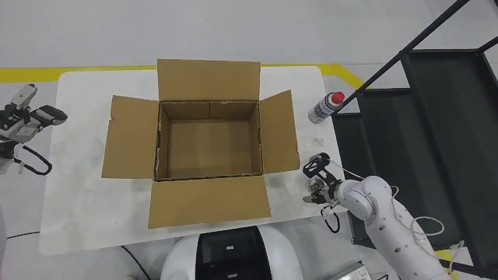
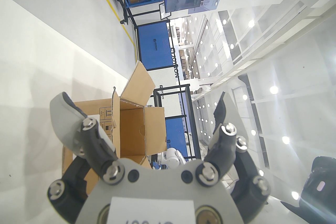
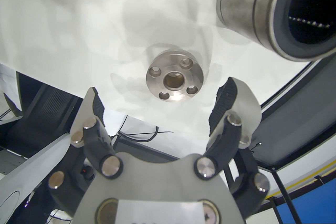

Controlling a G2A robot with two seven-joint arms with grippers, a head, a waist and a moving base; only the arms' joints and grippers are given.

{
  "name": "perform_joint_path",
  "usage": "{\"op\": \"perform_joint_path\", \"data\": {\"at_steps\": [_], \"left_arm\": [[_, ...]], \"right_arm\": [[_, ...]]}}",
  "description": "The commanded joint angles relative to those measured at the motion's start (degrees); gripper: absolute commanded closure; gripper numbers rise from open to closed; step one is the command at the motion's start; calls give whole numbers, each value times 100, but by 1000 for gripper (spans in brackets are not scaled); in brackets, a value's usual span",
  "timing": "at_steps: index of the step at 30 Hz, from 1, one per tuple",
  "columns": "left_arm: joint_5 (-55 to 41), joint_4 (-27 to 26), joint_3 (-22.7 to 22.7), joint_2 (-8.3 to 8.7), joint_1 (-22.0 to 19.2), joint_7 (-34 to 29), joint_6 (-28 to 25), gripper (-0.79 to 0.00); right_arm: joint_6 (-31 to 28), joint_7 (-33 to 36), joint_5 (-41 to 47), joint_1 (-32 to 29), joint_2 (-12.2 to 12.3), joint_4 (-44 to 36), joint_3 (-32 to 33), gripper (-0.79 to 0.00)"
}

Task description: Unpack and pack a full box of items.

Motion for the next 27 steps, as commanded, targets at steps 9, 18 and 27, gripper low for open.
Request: {"op": "perform_joint_path", "data": {"at_steps": [9, 18, 27], "left_arm": [[0, 0, 0, 0, 0, 0, 0, -785], [0, 0, 0, 0, 0, 0, 0, -785], [0, 0, 0, 0, 0, 0, 0, -785]], "right_arm": [[71, -59, 36, 203, -36, 312, -227, -693], [166, -95, 75, 308, -37, 431, -212, -277], [201, -94, 24, 185, -5, 167, -80, 0]]}}
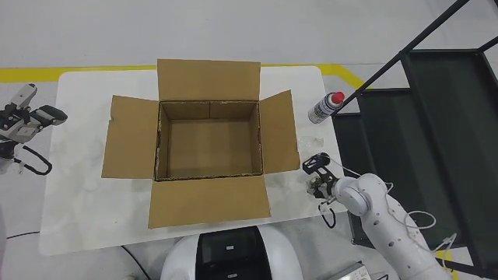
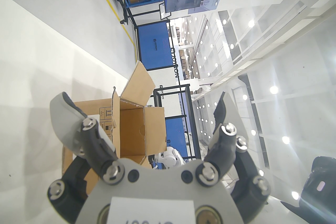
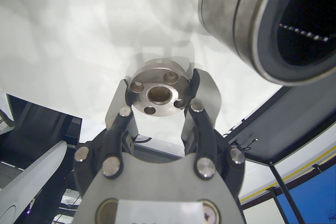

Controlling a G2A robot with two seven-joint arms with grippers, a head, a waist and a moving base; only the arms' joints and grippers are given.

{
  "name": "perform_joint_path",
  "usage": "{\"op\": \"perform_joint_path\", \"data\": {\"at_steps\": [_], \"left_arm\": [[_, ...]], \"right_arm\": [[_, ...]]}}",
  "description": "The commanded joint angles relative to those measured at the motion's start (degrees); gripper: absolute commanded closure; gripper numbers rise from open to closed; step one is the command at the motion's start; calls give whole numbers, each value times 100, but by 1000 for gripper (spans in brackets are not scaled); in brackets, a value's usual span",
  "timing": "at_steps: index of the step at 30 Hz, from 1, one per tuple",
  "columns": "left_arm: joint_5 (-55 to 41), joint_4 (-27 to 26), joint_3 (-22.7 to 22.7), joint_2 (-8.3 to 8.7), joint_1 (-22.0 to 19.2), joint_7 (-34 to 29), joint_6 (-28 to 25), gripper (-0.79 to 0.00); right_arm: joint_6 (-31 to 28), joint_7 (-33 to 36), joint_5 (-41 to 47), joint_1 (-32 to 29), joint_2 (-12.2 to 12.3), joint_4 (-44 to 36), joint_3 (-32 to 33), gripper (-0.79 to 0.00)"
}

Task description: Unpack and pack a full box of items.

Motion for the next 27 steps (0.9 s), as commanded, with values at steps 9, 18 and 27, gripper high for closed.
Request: {"op": "perform_joint_path", "data": {"at_steps": [9, 18, 27], "left_arm": [[0, 0, 0, 0, 0, 0, 0, -785], [0, 0, 0, 0, 0, 0, 0, -785], [0, 0, 0, 0, 0, 0, 0, -785]], "right_arm": [[-107, 462, 176, -846, 145, -1485, 878, 0], [-305, 1292, 1250, -1193, 252, -3054, 1995, 0], [-422, 2457, 1632, 41, 342, -3688, 1688, 0]]}}
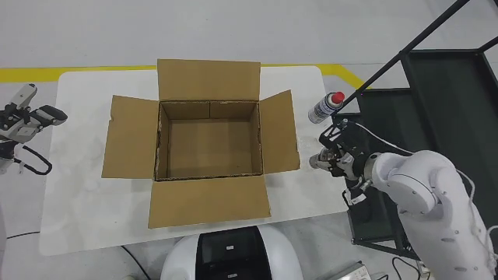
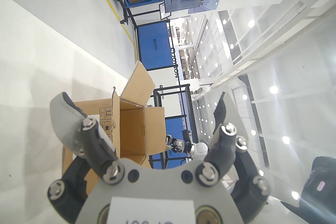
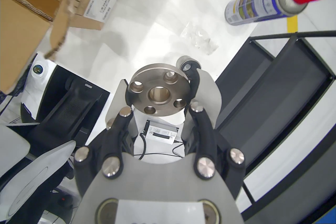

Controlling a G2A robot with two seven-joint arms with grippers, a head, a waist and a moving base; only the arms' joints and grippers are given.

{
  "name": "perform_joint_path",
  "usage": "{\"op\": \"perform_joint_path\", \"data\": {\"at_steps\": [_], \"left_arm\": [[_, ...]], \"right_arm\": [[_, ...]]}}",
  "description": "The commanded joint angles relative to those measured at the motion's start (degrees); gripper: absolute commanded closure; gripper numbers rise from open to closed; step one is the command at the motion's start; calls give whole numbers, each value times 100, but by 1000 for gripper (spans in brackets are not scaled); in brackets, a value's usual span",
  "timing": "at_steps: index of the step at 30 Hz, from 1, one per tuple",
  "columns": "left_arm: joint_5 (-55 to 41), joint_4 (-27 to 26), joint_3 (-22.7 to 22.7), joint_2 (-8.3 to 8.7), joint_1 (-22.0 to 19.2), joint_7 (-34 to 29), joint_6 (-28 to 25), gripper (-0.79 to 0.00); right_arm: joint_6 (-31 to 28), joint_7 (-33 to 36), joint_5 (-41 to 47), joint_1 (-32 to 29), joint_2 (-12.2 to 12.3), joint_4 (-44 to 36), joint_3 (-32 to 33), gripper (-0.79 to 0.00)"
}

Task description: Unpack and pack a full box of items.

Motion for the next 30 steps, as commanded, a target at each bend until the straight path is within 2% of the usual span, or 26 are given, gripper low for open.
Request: {"op": "perform_joint_path", "data": {"at_steps": [1, 6, 11, 19, 25, 30], "left_arm": [[0, 0, 0, 0, 0, 0, 0, -785], [0, 0, 0, 0, 0, 0, 0, -785], [0, 0, 0, 0, 0, 0, 0, -785], [0, 0, 0, 0, 0, 0, 0, -785], [0, 0, 0, 0, 0, 0, 0, -785], [0, 0, 0, 0, 0, 0, 0, -785]], "right_arm": [[-81, 188, -84, 446, 12, 49, -290, 0], [-78, 488, -313, 1604, -4, 160, -1182, 0], [-48, 855, -114, 2605, -72, 476, -2074, 0], [214, 831, 148, 4087, -346, 1419, -3680, 0], [517, 480, 243, 4876, -673, 2388, -4859, 0], [677, 112, 292, 5227, -919, 3024, -5500, 0]]}}
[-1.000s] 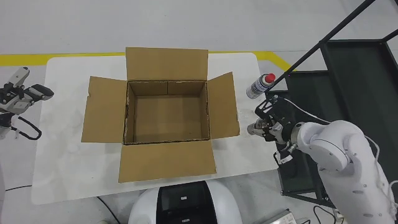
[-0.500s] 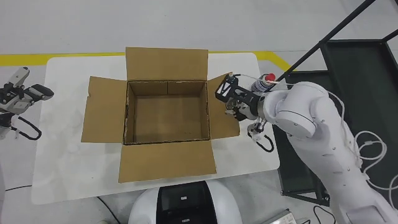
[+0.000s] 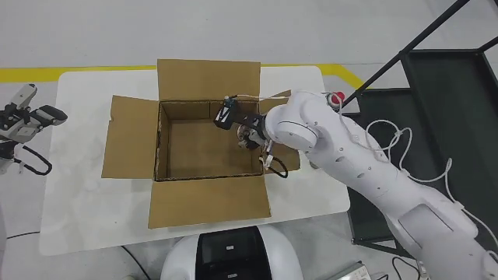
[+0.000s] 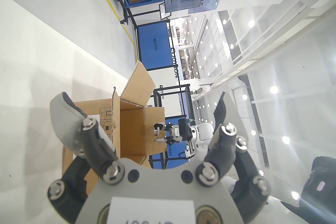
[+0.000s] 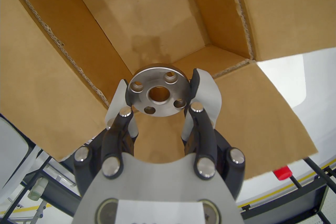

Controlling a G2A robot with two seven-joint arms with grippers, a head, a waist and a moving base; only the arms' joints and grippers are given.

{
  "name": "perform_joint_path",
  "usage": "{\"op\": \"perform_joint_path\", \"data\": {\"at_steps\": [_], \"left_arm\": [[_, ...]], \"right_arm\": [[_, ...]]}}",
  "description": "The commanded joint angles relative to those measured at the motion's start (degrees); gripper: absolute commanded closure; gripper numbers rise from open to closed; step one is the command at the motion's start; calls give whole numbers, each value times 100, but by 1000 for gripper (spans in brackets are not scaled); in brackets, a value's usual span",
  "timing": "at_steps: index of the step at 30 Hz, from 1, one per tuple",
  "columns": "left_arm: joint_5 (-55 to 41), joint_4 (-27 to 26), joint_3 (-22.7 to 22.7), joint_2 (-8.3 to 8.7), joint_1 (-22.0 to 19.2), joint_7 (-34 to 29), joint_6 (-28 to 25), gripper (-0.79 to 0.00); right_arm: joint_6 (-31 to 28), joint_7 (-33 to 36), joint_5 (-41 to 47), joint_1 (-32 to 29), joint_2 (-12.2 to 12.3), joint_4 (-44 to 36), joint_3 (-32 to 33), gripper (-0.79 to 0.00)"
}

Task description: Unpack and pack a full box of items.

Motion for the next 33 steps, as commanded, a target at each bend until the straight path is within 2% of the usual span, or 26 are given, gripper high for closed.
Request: {"op": "perform_joint_path", "data": {"at_steps": [1, 23, 27, 33], "left_arm": [[0, 0, 0, 0, 0, 0, 0, -785], [0, 0, 0, 0, 0, 0, 0, -785], [0, 0, 0, 0, 0, 0, 0, -785], [0, 0, 0, 0, 0, 0, 0, -785]], "right_arm": [[31, -100, 4, 74, -63, 174, -153, 0], [-102, -248, -99, 85, -106, 376, -281, 0], [-351, -323, 17, 508, -344, 1006, -730, 0], [-453, -856, 80, 1145, -902, 2084, -1512, 0]]}}
